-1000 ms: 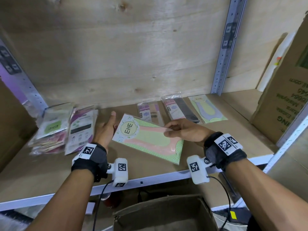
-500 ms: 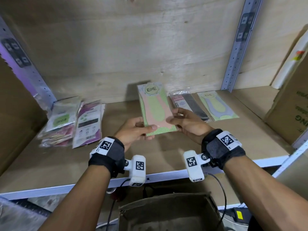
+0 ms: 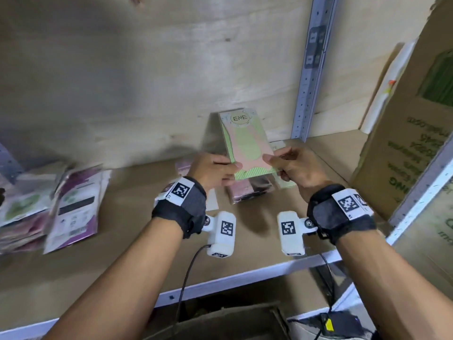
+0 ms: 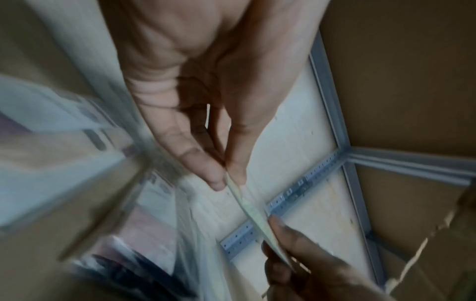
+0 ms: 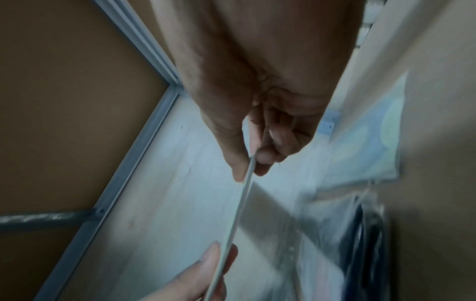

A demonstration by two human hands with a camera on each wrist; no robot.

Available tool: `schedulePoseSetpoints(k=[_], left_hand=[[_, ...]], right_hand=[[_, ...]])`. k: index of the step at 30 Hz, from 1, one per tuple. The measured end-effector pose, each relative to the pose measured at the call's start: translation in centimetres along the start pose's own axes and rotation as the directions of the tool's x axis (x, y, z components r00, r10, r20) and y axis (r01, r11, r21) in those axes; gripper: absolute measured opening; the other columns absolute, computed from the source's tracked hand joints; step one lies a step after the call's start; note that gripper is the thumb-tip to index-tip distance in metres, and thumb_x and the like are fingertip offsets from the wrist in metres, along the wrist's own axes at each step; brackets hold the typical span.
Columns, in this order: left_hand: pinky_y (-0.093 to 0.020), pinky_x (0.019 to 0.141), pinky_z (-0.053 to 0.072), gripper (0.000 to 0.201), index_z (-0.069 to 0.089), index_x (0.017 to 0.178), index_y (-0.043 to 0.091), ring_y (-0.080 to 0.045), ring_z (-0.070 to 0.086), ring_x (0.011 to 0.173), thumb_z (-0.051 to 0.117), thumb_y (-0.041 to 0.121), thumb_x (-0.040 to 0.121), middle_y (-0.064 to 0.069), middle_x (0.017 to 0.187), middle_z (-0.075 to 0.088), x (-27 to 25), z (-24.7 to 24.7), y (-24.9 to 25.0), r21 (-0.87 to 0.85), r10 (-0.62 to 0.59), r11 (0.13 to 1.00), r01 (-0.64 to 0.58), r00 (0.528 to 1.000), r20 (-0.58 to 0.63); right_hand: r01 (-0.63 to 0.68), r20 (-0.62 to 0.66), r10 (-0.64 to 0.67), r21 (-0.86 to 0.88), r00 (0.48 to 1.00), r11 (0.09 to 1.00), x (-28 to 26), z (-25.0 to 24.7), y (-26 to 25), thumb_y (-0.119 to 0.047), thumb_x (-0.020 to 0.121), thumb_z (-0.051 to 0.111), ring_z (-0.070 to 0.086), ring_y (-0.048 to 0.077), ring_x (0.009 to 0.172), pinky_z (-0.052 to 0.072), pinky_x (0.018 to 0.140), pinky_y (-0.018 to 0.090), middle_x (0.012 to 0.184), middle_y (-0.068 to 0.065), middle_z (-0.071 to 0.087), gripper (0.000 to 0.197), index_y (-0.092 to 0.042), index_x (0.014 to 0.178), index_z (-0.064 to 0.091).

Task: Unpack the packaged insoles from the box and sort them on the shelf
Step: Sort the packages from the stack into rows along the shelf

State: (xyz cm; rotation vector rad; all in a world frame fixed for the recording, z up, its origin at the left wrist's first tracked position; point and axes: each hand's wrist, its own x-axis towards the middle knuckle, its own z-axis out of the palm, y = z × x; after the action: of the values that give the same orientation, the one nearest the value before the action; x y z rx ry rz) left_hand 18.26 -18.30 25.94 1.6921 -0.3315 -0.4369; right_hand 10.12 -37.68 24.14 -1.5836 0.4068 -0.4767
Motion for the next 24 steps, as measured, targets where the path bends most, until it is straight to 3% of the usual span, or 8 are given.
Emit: schedulePoseSetpoints(k=[3, 8, 10, 13, 19, 24], left_hand=[[-0.021, 0.053, 0.056, 0.04, 0.065, 0.112, -0.012, -0.014, 0.065, 0.057, 0.081, 0.005, 0.08, -0.022, 0.091, 0.072, 2.8, 3.7, 0.2, 0.071, -0.006, 0.997, 0.006, 1.0, -0.004], [-0.042, 0.076, 0.064, 0.021, 0.069, 0.087, -0.001, -0.028, 0.075, 0.08, 0.083, 0.012, 0.077, -0.023, 0.097, 0.075, 6.6, 8.9, -0.1, 0.34, 0.003, 0.94, -0.002, 1.0, -0.001], [-0.04, 0.077, 0.063, 0.035, 0.07, 0.097, -0.001, -0.026, 0.076, 0.081, 0.087, 0.018, 0.074, -0.018, 0.097, 0.076, 7.9, 10.0, -0.2, 0.44, -0.051, 0.898, 0.032, 0.998, 0.031], [-0.027, 0.066, 0.063, 0.038, 0.068, 0.096, 0.004, -0.012, 0.075, 0.071, 0.089, 0.025, 0.072, -0.009, 0.095, 0.075, 9.2, 11.2, -0.4, 0.59, -0.078, 0.806, 0.046, 0.997, 0.028], [-0.033, 0.097, 0.055, 0.047, 0.069, 0.115, 0.004, -0.02, 0.068, 0.111, 0.085, 0.026, 0.077, -0.009, 0.118, 0.072, 10.3, 13.3, -0.3, 0.734, -0.114, 0.678, 0.046, 0.993, 0.043], [-0.045, 0.091, 0.058, 0.05, 0.065, 0.116, -0.002, -0.035, 0.069, 0.105, 0.084, 0.019, 0.074, -0.02, 0.116, 0.069, 10.1, 14.7, -1.1, 0.771, -0.039, 0.636, 0.04, 0.999, -0.02]], right_hand=[[-0.015, -0.064, 0.004, -0.165, 0.998, 0.986, 1.7, -2.9, 0.9, -0.025, 0.077, 0.082, 0.056, 0.014, 0.054, 0.044, 0.05, 0.027, 0.074, 0.002, 0.07, 0.023, -0.012, 0.086, 0.066], [-0.083, -0.161, 0.024, -0.372, 0.987, 0.924, 4.0, -6.2, 3.0, -0.011, 0.075, 0.073, 0.063, 0.019, 0.08, 0.051, 0.074, 0.033, 0.083, -0.002, 0.07, 0.028, -0.014, 0.103, 0.07], [-0.142, -0.209, 0.051, -0.448, 0.977, 0.883, 4.5, -6.9, 3.6, -0.013, 0.076, 0.074, 0.064, 0.021, 0.089, 0.052, 0.079, 0.033, 0.092, 0.001, 0.07, 0.035, -0.015, 0.11, 0.069], [-0.195, -0.239, 0.071, -0.546, 0.968, 0.815, 4.8, -7.1, 4.2, -0.015, 0.079, 0.074, 0.062, 0.019, 0.089, 0.047, 0.075, 0.028, 0.099, 0.003, 0.07, 0.031, -0.013, 0.11, 0.07], [-0.26, -0.247, 0.129, -0.631, 0.96, 0.731, 4.9, -7.0, 4.2, -0.014, 0.083, 0.067, 0.06, 0.024, 0.09, 0.046, 0.074, 0.029, 0.098, 0.01, 0.068, 0.016, -0.005, 0.096, 0.071], [-0.277, -0.236, 0.161, -0.624, 0.958, 0.731, 4.5, -7.3, 4.1, -0.013, 0.084, 0.065, 0.063, 0.028, 0.097, 0.051, 0.082, 0.031, 0.099, 0.013, 0.07, 0.017, -0.003, 0.096, 0.073]])
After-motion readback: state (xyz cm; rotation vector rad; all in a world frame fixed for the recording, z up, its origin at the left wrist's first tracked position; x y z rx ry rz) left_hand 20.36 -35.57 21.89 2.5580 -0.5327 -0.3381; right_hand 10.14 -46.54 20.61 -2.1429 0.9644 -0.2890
